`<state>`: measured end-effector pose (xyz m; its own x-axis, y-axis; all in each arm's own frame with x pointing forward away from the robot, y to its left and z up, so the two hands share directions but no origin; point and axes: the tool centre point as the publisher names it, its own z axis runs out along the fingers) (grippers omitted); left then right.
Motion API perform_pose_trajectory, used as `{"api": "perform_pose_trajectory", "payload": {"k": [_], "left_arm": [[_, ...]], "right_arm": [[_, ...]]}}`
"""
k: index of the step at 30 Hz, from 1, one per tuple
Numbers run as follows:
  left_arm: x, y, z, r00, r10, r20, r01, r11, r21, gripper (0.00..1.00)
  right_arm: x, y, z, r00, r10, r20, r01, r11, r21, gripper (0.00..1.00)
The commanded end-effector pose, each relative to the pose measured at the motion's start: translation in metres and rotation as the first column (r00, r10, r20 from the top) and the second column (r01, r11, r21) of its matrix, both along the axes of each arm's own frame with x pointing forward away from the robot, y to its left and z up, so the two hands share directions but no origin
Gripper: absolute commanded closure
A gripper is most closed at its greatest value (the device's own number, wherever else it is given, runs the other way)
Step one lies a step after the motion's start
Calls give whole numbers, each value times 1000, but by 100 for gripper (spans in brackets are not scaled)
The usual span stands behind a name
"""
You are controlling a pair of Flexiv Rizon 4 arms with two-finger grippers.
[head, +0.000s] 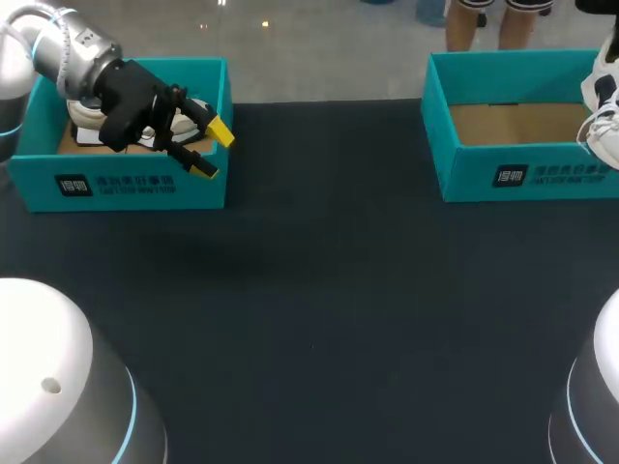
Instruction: Take the shoe out of the shoebox, open the shoe tongue, remove and reinsert the insole, then place the shoe into the shoebox
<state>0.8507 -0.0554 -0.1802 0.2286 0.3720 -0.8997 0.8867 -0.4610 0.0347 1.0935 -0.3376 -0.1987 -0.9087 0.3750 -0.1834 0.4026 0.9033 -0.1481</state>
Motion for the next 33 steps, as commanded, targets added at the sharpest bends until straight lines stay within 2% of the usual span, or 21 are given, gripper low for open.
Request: {"api": "perform_pose_trajectory", "payload": {"k": [1,6,8,9,10,11,13,14,15,16,18,19,20,21,22,24,25,26,27,32,33], "left_arm": [[0,0,0,1000,-1,2,1,1000,3,0],[0,0,0,1000,-1,2,1,1000,3,0],[0,0,0,1000,-1,2,1,1000,3,0],[0,0,0,1000,-1,2,1,1000,3,0],[0,0,0,1000,-1,2,1,1000,3,0],[0,0,0,1000,-1,2,1,1000,3,0],[0,0,0,1000,-1,2,1,1000,3,0],[0,0,0,1000,-1,2,1,1000,3,0],[0,0,0,1000,-1,2,1,1000,3,0],[0,0,0,1000,-1,2,1,1000,3,0],[0,0,0,1000,-1,2,1,1000,3,0],[0,0,0,1000,-1,2,1,1000,3,0],[0,0,0,1000,-1,2,1,1000,3,0],[0,0,0,1000,-1,2,1,1000,3,0],[0,0,0,1000,-1,2,1,1000,3,0],[0,0,0,1000,-1,2,1,1000,3,0],[0,0,0,1000,-1,2,1,1000,3,0],[0,0,0,1000,-1,2,1,1000,3,0],[0,0,0,1000,-1,2,1,1000,3,0],[0,0,0,1000,-1,2,1,1000,3,0],[0,0,0,1000,-1,2,1,1000,3,0]], "right_arm": [[0,-6,-1,993,-118,18,118,993,-8,100],[-1,-20,-1,902,-431,31,429,902,47,100],[-2,-25,1,804,-594,14,591,802,83,100],[-4,-27,3,760,-649,40,644,760,87,100],[-4,-29,5,683,-728,55,724,686,80,100],[-7,-29,8,665,-745,52,740,667,90,100],[-11,-26,12,573,-817,59,807,576,128,100],[-12,-24,13,552,-831,69,822,556,123,100],[-14,-24,14,484,-872,81,862,490,129,100],[-15,-23,14,472,-879,75,867,478,142,100],[-19,-23,13,365,-925,106,916,377,136,100],[-20,-22,11,362,-928,93,917,372,144,100],[-22,-22,10,272,-955,120,947,288,140,100],[-24,-22,8,266,-959,99,950,278,142,100],[-25,-20,8,207,-972,109,962,223,155,100],[-29,-21,6,130,-984,119,974,149,168,100],[-32,-22,5,67,-989,131,980,90,176,100],[-34,-23,4,39,-993,115,981,60,185,100],[-37,-24,3,-18,-993,114,980,5,199,100],[-44,-23,3,-142,-982,125,965,-109,237,100],[-44,-23,3,-129,-984,121,967,-98,235,100]]}}
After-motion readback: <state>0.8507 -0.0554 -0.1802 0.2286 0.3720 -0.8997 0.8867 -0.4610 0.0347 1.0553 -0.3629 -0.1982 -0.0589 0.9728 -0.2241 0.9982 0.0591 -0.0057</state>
